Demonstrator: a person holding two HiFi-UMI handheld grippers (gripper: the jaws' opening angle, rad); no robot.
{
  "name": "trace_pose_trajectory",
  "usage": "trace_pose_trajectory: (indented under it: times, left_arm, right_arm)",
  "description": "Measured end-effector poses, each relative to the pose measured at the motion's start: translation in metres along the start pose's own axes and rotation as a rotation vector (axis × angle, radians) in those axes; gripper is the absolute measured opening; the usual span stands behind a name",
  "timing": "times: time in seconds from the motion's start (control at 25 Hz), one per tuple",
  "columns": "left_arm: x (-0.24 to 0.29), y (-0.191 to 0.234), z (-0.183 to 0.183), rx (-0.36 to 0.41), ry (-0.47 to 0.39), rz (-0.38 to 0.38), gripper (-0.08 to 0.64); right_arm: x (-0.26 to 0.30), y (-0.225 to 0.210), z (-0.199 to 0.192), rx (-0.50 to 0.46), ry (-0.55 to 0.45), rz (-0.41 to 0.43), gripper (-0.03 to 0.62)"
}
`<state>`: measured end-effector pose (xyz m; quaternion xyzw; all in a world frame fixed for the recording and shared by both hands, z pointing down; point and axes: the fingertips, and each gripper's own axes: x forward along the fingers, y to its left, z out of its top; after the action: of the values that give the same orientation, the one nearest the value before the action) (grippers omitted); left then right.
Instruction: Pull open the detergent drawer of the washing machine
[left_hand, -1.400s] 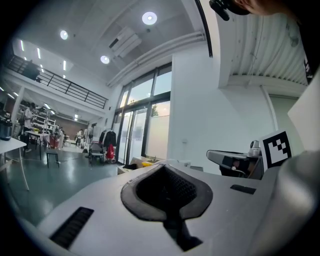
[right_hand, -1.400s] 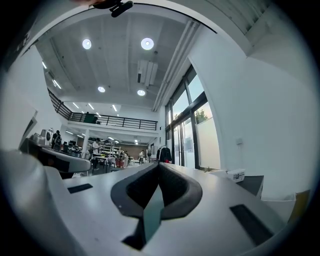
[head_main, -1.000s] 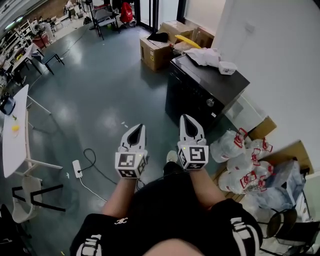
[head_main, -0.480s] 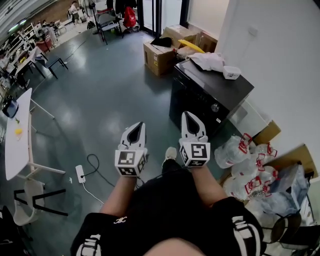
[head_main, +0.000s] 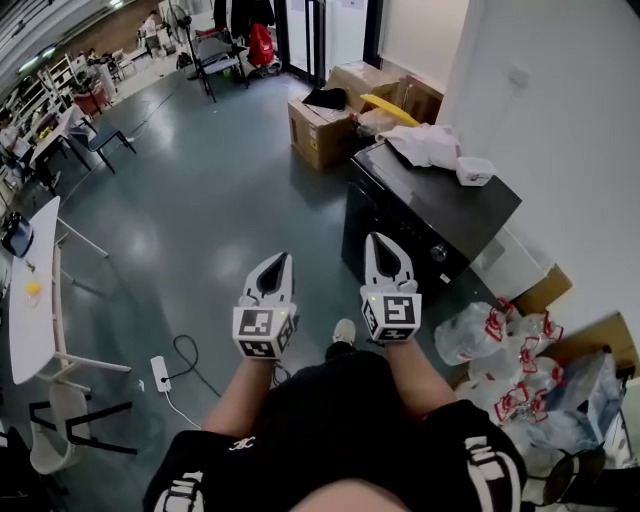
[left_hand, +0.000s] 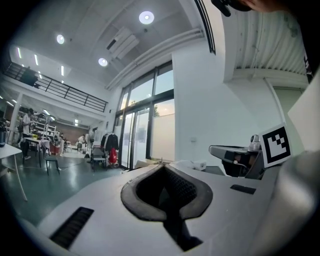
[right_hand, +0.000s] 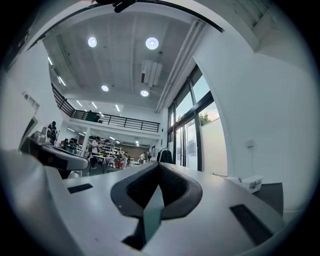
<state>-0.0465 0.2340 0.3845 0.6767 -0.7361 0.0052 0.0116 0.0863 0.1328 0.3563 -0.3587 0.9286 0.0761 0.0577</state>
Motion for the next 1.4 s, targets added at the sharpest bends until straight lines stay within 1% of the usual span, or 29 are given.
trace_pose_trajectory:
  times: [0.2, 0.44, 0.6, 0.84, 0.96, 1.08, 1.28, 1.4]
  left_arm:
    - [0.094, 0.005, -0.001, 0.004, 0.028, -0.034, 0.002]
    - [0.201, 0.011, -0.002, 0.018, 0.07, -0.066, 0.002]
    - [0.267, 0.013, -0.011, 0.016, 0.121, -0.092, 0.002]
    - [0.354, 0.015, -0.014, 0.035, 0.157, -0.144, 0.002]
    - [0.385, 0.014, -0.014, 0.03, 0.165, -0.161, 0.002]
    - [0.406, 0.012, -0.009, 0.015, 0.159, -0.185, 0.002]
    - [0.428, 0.01, -0.008, 0.005, 0.151, -0.227, 0.002]
    - [0.439, 0.006, 0.0, 0.011, 0.135, -0.275, 0.002]
  right_arm:
    - [0.074, -0.056, -0.02, 0.016, 0.012, -0.029, 0.002]
    - [0.154, -0.118, -0.05, 0.062, 0.041, -0.053, 0.002]
    - [0.197, -0.154, -0.07, 0.086, 0.066, -0.062, 0.002]
    - [0.252, -0.213, -0.094, 0.103, 0.094, -0.112, 0.002]
    - [0.269, -0.234, -0.101, 0.106, 0.11, -0.139, 0.002]
    - [0.279, -0.246, -0.099, 0.097, 0.117, -0.151, 0.002]
    - [0.286, -0.251, -0.092, 0.086, 0.12, -0.174, 0.002]
    - [0.287, -0.256, -0.089, 0.072, 0.115, -0.208, 0.002]
